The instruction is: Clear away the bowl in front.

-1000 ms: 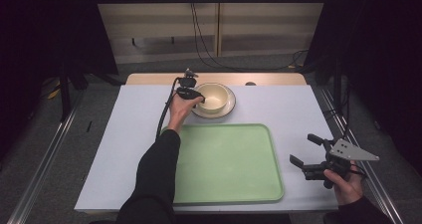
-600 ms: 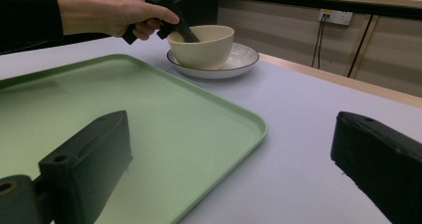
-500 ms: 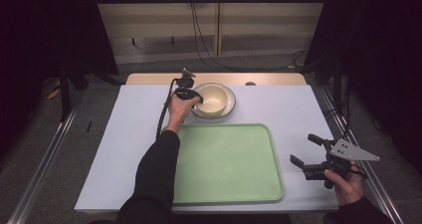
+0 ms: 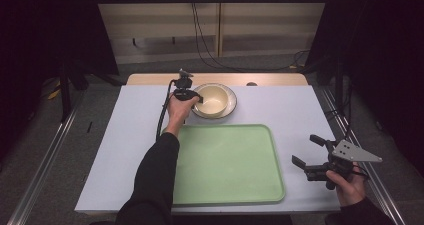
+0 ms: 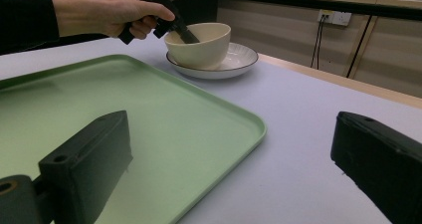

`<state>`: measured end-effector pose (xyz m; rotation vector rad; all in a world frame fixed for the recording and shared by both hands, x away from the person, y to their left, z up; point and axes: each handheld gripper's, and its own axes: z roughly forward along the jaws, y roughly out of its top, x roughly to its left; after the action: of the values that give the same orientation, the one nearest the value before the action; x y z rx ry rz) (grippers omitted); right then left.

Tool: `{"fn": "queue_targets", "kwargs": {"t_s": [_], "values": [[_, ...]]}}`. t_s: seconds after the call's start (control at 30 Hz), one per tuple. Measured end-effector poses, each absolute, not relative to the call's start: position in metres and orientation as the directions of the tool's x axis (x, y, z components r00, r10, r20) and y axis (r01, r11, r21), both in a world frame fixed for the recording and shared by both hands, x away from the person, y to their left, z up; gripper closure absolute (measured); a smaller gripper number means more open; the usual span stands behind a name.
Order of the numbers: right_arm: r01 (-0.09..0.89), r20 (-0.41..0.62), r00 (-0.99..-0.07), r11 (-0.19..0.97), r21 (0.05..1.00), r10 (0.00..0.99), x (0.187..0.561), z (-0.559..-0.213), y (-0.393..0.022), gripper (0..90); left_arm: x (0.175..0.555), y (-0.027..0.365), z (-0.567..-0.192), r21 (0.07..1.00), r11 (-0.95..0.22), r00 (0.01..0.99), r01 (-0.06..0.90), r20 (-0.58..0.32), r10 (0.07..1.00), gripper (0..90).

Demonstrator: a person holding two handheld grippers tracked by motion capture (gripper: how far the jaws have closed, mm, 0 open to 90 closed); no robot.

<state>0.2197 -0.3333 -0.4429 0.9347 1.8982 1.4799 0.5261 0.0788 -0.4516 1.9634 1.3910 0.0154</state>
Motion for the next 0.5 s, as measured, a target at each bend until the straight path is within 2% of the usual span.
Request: {"fn": "queue_targets", "kwargs": {"t_s": [0.27, 0.5], "values": [[0.186, -0.008, -0.601, 0.150, 0.971, 0.799, 0.219, -0.443, -0.333, 2.3, 0.524, 0.082, -0.442, 0.579, -0.132, 0.411, 0.805, -0.382, 0.828, 83.5], [0.186, -0.009, -0.603, 0.151, 0.971, 0.798, 0.219, -0.443, -0.333, 2.3, 0.521, 0.085, -0.432, 0.584, -0.161, 0.444, 0.796, -0.383, 0.810, 83.6]]}}
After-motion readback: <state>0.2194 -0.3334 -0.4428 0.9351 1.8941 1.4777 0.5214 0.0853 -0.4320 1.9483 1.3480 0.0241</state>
